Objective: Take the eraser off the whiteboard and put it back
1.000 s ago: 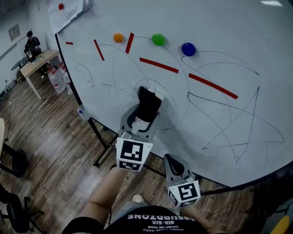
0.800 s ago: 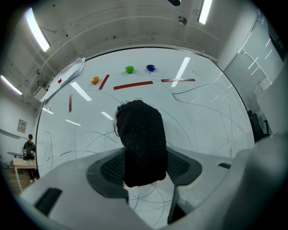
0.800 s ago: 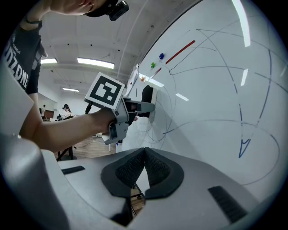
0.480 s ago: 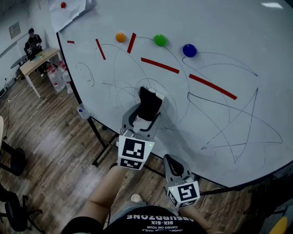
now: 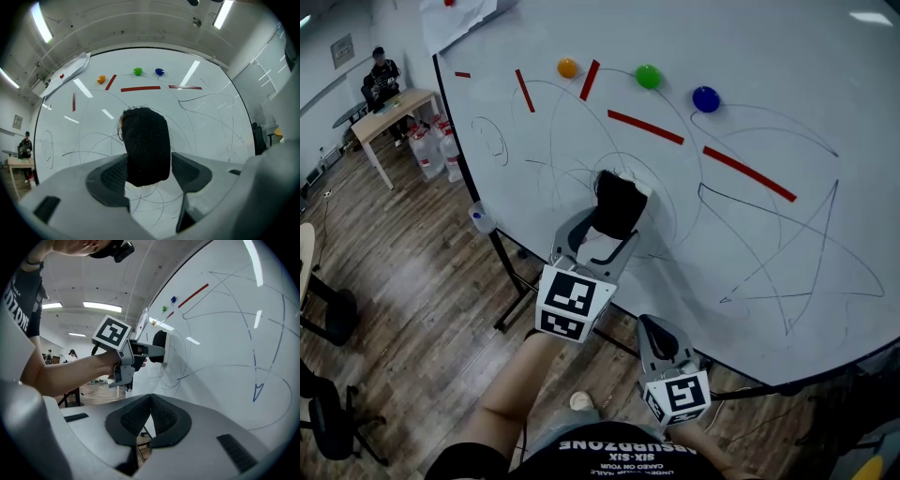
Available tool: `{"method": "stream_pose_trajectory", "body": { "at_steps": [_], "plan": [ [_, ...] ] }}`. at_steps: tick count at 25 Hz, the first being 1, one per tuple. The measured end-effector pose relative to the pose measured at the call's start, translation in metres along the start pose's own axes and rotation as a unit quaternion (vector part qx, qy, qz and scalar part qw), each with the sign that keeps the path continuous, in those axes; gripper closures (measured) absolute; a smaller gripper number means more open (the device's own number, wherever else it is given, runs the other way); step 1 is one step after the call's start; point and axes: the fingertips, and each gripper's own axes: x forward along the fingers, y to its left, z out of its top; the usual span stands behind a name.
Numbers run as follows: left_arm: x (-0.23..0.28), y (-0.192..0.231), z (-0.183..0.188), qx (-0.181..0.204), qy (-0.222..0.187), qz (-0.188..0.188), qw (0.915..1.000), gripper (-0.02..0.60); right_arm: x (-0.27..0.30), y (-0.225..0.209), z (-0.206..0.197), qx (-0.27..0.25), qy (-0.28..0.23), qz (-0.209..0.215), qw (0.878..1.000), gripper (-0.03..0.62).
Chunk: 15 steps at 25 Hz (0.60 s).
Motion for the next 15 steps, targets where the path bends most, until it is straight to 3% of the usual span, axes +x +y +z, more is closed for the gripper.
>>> {"method": "stream_pose_trajectory", "body": {
  "at_steps": [15],
  "plan": [
    [-0.020,-0.004,-0.009,-0.012,0.020,0.021,0.9995,0.296,-0.026,0.009,-0.003,-0.001,0.001,0.017,1.000,0.595]
  ]
}}
